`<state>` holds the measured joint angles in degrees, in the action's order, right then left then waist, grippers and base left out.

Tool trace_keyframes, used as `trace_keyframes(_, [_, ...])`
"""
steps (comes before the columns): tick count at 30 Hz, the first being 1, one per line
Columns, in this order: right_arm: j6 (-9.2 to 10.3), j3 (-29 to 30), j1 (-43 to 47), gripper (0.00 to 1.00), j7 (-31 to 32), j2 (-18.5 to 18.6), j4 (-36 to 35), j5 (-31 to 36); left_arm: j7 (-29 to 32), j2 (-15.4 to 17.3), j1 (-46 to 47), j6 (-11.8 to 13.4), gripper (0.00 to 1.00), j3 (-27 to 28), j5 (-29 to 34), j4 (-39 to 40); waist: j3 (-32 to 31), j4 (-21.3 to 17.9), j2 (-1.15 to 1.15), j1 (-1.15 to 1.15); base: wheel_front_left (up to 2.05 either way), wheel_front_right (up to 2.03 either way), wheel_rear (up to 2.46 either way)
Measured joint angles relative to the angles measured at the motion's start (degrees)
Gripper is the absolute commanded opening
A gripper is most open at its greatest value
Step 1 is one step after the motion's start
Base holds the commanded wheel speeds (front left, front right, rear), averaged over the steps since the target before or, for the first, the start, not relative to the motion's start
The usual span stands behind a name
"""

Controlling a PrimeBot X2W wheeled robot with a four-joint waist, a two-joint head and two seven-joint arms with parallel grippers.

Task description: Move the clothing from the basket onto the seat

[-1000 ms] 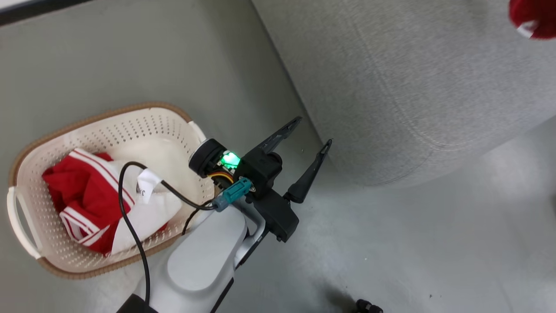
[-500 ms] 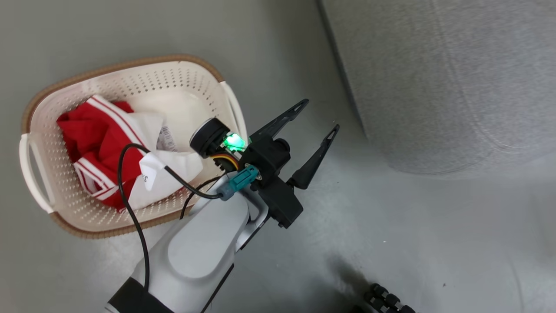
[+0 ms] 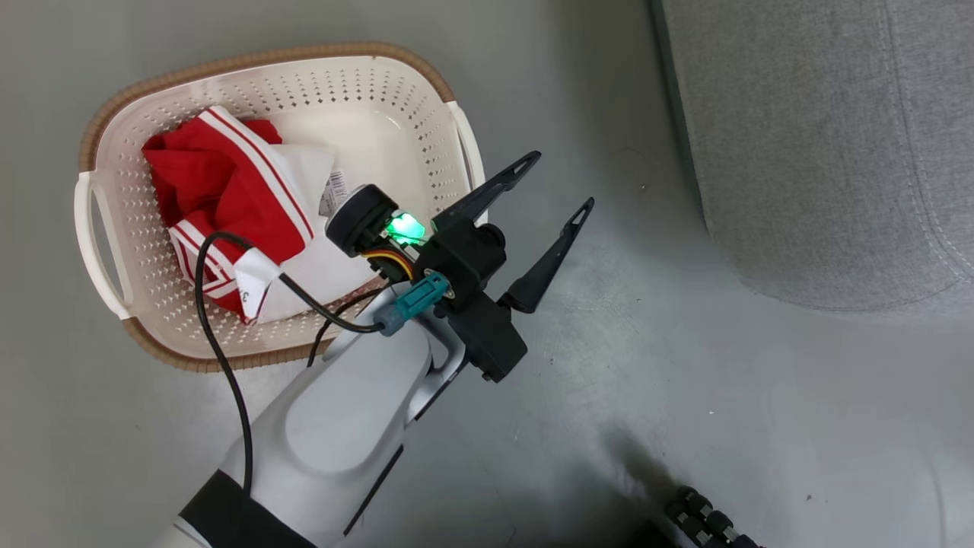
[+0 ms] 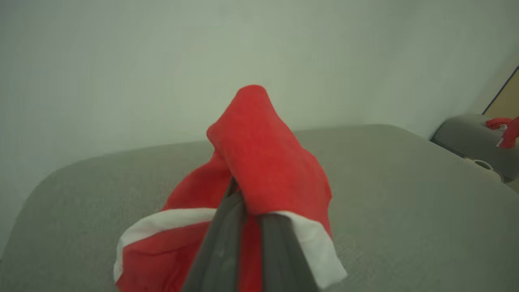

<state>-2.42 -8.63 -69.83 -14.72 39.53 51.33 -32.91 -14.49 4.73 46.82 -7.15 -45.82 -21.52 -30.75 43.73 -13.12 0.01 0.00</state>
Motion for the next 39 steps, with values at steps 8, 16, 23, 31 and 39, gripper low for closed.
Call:
trace_keyframes(8, [-1.87,-2.1,3.0,0.0,0.0,-5.9,5.5,-1.0,0.0,0.7,-0.1,0.0,1.0,1.0,-0.2,-1.3,-1.4,0.0,0.0,-0.01,0.0,0.0,0.0])
trace_keyframes(16, [-3.24,-2.9,5.5,1.0,0.0,-9.5,6.1,-0.9,0.0,1.1,-0.6,0.0,1.0,1.9,-1.0,-2.2,-4.7,-1.2,0.0,0.0,0.0,0.0,0.0])
trace_keyframes(23, [-3.86,-4.1,9.1,1.0,0.0,-12.8,5.0,0.5,0.0,1.6,-2.3,0.0,1.0,3.0,-2.7,-3.1,-8.7,-3.0,-0.01,-0.01,0.0,0.0,0.0])
trace_keyframes(31, [-4.23,-4.9,14.3,1.0,0.0,-16.0,2.3,1.2,0.0,1.5,-4.2,0.0,1.0,5.9,-4.0,-3.9,-13.6,-4.7,-0.01,-0.01,0.0,0.0,0.0])
trace_keyframes(39, [-4.48,-5.2,21.3,1.0,0.0,-16.7,-2.1,1.7,0.0,0.2,-7.0,0.1,1.0,9.8,-5.7,-4.6,-19.8,-5.5,-0.01,-0.02,0.0,0.0,0.0])
